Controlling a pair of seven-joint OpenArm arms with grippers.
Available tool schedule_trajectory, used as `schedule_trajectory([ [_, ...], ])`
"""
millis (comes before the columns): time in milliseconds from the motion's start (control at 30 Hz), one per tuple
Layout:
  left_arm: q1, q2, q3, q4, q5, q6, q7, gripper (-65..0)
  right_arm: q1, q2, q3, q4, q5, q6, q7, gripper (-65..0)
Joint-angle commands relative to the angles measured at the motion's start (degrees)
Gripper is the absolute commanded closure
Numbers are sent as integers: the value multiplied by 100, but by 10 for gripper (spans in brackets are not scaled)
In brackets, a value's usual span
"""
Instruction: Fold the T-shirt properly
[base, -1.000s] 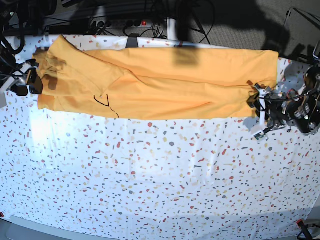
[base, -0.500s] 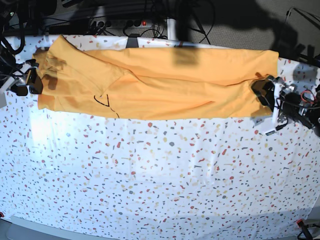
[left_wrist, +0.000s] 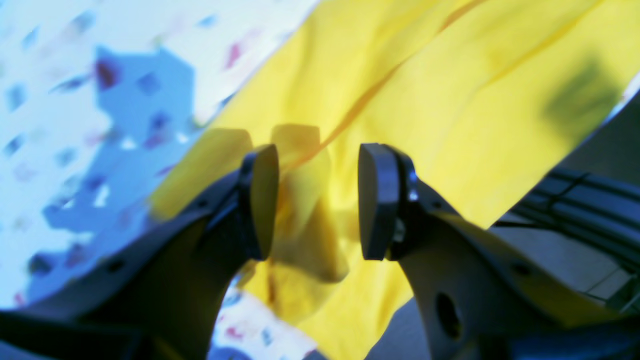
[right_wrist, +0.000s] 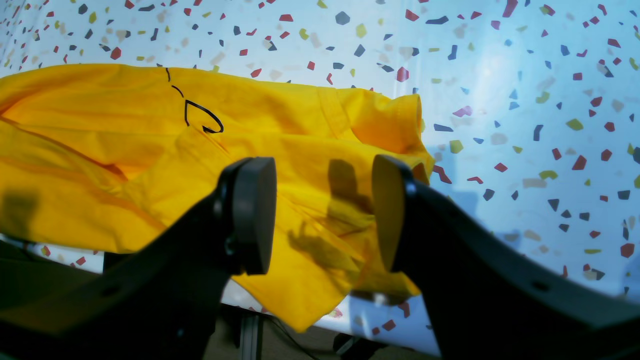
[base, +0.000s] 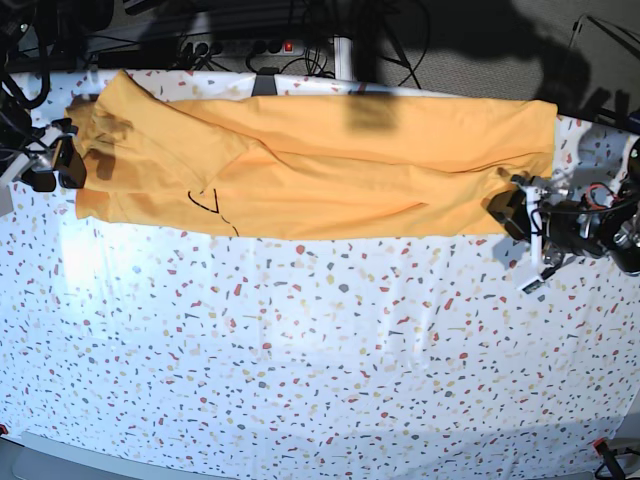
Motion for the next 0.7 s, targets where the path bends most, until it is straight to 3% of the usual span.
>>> schedule_trajectory([
  [0, -122, -103, -66, 74, -39, -20, 20, -254, 31, 96, 50, 74, 59, 30, 109, -312],
  [100, -122, -90, -66, 74, 4, -20, 101, -254, 31, 96, 50, 74, 59, 30, 111, -312],
  [267, -122, -85, -66, 74, 616, -17, 2, -254, 31, 96, 50, 74, 61, 30, 120, -312],
  [667, 144, -50, -66, 74, 741, -20, 50, -253, 31, 96, 50, 74, 61, 30, 120, -312],
])
